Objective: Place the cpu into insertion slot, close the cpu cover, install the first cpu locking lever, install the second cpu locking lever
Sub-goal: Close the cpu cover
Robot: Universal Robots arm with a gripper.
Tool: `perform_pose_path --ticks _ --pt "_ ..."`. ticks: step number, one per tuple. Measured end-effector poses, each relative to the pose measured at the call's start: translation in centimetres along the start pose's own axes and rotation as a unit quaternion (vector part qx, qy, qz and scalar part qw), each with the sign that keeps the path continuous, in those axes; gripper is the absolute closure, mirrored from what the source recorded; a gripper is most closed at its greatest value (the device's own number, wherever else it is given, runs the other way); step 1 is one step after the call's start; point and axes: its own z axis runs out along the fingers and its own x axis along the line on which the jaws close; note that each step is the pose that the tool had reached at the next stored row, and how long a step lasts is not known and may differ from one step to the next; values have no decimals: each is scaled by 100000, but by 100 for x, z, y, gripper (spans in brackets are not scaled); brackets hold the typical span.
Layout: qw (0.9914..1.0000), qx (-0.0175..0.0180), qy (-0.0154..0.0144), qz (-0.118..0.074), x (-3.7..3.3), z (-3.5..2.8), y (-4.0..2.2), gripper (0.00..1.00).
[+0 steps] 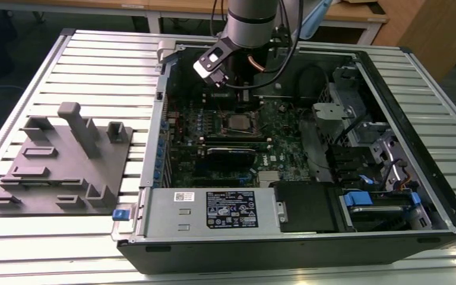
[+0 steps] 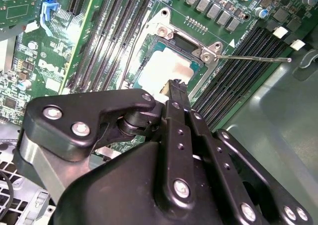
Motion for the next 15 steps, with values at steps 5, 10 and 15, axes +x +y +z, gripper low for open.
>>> perform_pose_path --ticks 5,10,15 --pt "100000 0 1 2 0 -15 0 90" --pt "100000 -2 2 2 1 -43 1 90" --pt "100000 -2 2 3 1 -67 2 90"
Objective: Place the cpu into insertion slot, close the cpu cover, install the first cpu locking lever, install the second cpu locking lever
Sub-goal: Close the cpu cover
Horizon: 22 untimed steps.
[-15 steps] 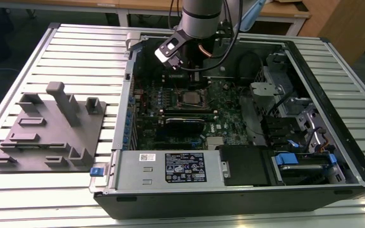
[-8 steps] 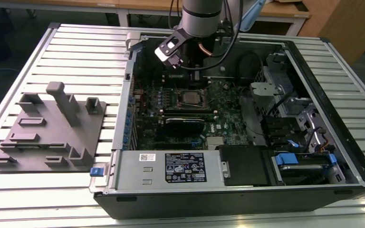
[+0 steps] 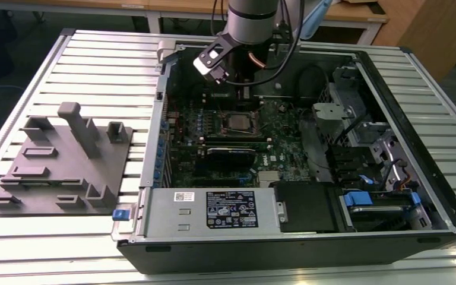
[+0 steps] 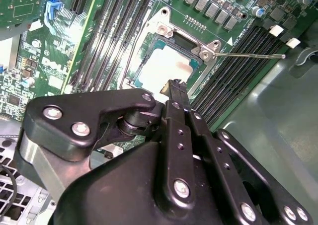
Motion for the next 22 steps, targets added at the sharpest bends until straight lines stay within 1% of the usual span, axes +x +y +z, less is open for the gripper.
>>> perform_pose_path --ticks 10,22 --pt "100000 1 -43 -1 0 -36 1 90" --pt "100000 1 -72 -4 1 -105 3 90"
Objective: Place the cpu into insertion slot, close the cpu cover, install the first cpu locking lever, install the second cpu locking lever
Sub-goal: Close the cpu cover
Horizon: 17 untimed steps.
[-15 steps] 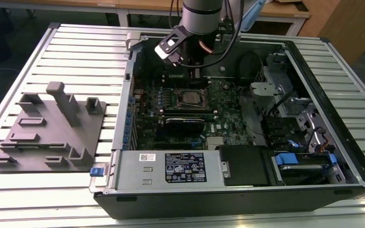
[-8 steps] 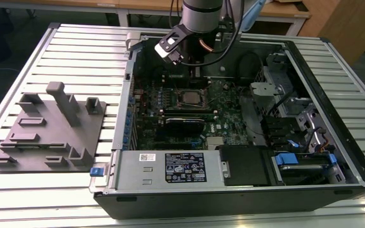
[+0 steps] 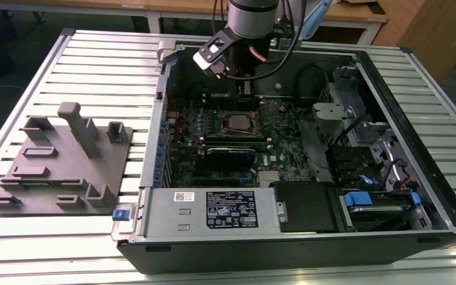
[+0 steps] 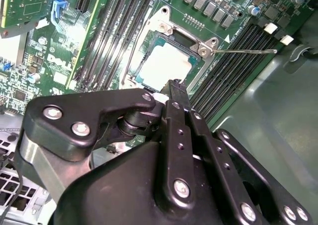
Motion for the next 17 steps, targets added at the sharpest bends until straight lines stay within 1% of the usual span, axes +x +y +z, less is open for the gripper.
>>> perform_pose_path --ticks 8,17 --pt "100000 -4 -62 -1 0 -42 1 90" --pt "100000 -5 -200 -6 0 -97 3 90"
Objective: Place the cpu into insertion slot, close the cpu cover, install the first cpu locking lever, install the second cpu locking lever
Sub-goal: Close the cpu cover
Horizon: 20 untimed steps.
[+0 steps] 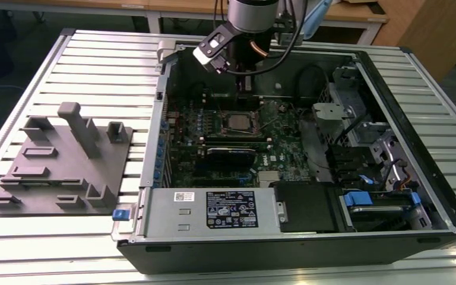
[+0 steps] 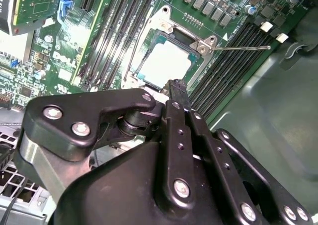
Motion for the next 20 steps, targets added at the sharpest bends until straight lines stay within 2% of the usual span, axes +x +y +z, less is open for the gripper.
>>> perform_pose_path --ticks 20 --pt "99999 -6 -410 -12 0 -108 3 90"
